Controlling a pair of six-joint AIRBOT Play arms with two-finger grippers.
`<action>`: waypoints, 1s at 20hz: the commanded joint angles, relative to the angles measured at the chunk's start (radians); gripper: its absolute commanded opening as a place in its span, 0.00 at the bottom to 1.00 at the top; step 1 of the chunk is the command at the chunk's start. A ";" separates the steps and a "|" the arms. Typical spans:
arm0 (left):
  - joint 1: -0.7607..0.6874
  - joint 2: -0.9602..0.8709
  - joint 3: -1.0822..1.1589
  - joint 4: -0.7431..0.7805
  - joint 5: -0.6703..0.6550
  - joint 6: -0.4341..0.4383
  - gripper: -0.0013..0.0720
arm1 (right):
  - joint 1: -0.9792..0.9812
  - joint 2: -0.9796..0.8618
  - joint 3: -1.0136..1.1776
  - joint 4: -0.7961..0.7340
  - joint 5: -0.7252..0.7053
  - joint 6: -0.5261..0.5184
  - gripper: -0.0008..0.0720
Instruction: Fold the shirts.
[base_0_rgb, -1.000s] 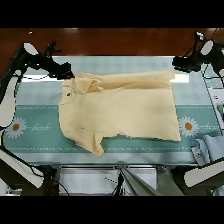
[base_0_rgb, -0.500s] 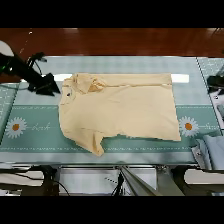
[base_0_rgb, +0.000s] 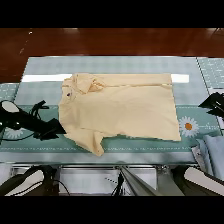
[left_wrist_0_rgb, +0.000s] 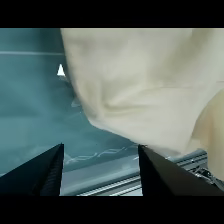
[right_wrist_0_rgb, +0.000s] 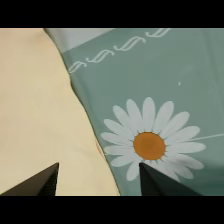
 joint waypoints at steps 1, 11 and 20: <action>0.008 0.001 -0.089 -0.106 0.141 0.018 0.75 | -0.016 0.017 -0.039 0.112 -0.034 -0.043 0.81; -0.046 -0.105 -0.082 -0.282 0.303 0.156 0.05 | -0.017 0.017 -0.101 -0.082 -0.017 0.030 0.65; -0.046 -0.104 -0.082 -0.283 0.285 0.228 0.05 | -0.016 0.017 -0.434 0.021 -0.125 -0.051 0.69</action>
